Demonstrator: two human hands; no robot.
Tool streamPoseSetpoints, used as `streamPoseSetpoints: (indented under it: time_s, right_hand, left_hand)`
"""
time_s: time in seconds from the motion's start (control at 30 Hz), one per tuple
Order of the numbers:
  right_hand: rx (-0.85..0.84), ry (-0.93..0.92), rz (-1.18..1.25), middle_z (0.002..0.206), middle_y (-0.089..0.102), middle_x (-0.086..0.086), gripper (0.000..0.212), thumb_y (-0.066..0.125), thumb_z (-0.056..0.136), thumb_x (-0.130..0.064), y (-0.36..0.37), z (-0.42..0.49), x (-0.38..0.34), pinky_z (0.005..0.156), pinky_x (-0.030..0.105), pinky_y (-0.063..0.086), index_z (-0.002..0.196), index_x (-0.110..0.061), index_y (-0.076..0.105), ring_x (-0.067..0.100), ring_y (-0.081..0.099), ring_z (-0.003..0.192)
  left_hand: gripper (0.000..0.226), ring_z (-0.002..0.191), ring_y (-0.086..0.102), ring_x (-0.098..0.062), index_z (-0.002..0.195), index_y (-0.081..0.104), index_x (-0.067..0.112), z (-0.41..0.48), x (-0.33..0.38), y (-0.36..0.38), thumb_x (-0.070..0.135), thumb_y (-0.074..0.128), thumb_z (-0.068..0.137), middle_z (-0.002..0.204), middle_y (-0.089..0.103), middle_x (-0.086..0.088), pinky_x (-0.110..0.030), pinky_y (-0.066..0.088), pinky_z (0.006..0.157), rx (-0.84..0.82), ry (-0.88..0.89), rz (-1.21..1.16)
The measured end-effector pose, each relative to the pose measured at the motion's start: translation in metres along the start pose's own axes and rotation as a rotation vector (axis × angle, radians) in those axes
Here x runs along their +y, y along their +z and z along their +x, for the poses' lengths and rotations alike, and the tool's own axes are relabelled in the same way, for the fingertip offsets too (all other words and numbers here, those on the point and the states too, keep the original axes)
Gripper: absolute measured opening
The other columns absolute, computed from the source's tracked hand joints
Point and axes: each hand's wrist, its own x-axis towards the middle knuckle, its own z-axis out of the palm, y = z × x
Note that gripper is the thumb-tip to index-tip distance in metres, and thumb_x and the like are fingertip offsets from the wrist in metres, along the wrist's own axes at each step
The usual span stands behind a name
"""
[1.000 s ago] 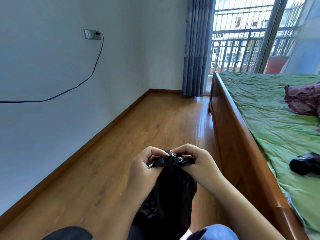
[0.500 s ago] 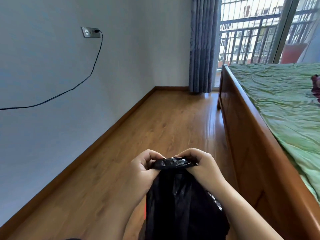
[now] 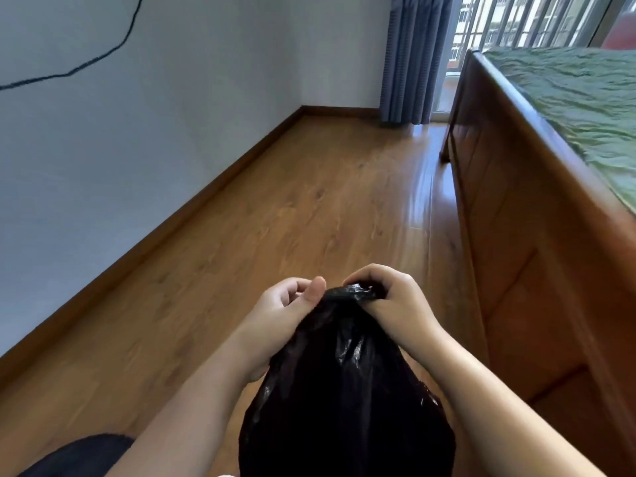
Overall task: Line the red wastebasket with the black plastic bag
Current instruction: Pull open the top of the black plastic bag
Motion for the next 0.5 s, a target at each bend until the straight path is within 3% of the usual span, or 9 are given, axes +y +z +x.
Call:
streamPoseSetpoints:
  time_s: [0.1, 0.17, 0.23, 0.3, 0.4, 0.5]
  right_hand:
    - [-0.047, 0.004, 0.021, 0.072, 0.069, -0.009, 0.024, 0.065, 0.069, -0.001, 0.004, -0.003, 0.003, 0.059, 0.014, 0.05, 0.073, -0.025, 0.067, 0.001, 0.063, 0.068]
    - [-0.058, 0.003, 0.032, 0.073, 0.071, -0.005, 0.028, 0.064, 0.069, 0.005, 0.004, -0.005, 0.003, 0.065, 0.019, 0.052, 0.073, -0.022, 0.068, 0.004, 0.064, 0.071]
    - [-0.083, 0.022, 0.042, 0.077, 0.071, -0.003, 0.029, 0.063, 0.069, 0.007, 0.003, -0.007, 0.003, 0.07, 0.025, 0.054, 0.074, -0.02, 0.069, 0.007, 0.065, 0.074]
    - [-0.218, 0.078, 0.097, 0.085, 0.072, -0.002, 0.029, 0.064, 0.072, 0.005, -0.001, -0.01, 0.004, 0.074, 0.027, 0.054, 0.083, -0.02, 0.069, 0.011, 0.066, 0.081]
    - [-0.503, 0.204, 0.205, 0.104, 0.068, 0.001, 0.035, 0.073, 0.073, -0.012, -0.004, -0.014, 0.006, 0.084, 0.027, 0.052, 0.104, -0.026, 0.063, 0.013, 0.064, 0.096]
    - [-0.539, 0.21, 0.204, 0.102, 0.068, -0.005, 0.034, 0.074, 0.071, -0.033, 0.006, -0.018, 0.006, 0.082, 0.024, 0.051, 0.103, -0.031, 0.063, 0.009, 0.064, 0.095]
  left_hand:
    - [0.025, 0.073, 0.065, -0.015, 0.092, 0.067, 0.011, 0.007, -0.01, 0.01, 0.034, 0.059, 0.085, 0.081, 0.069, -0.006, -0.025, 0.054, 0.066, 0.025, -0.004, 0.007]
    - [0.012, 0.07, 0.065, -0.012, 0.088, 0.069, 0.01, 0.008, -0.017, 0.012, 0.02, 0.063, 0.084, 0.079, 0.07, -0.003, -0.023, 0.053, 0.066, 0.006, 0.006, 0.034]
    - [0.007, 0.067, 0.063, -0.009, 0.084, 0.069, 0.011, 0.006, -0.024, 0.014, 0.016, 0.064, 0.083, 0.075, 0.068, -0.001, -0.019, 0.051, 0.062, -0.019, -0.003, 0.047]
    - [0.007, 0.059, 0.06, -0.006, 0.078, 0.067, 0.011, 0.003, -0.03, 0.014, 0.014, 0.064, 0.084, 0.069, 0.065, -0.001, -0.016, 0.048, 0.055, -0.005, -0.009, 0.051]
    - [0.009, 0.054, 0.056, -0.006, 0.078, 0.065, 0.008, -0.001, -0.037, 0.009, 0.014, 0.063, 0.085, 0.066, 0.061, -0.002, -0.015, 0.046, 0.05, 0.051, -0.002, 0.047]
    - [0.007, 0.055, 0.058, -0.005, 0.078, 0.066, 0.009, -0.004, -0.041, 0.001, 0.013, 0.064, 0.084, 0.065, 0.062, 0.0, -0.016, 0.048, 0.052, 0.094, 0.032, 0.071]
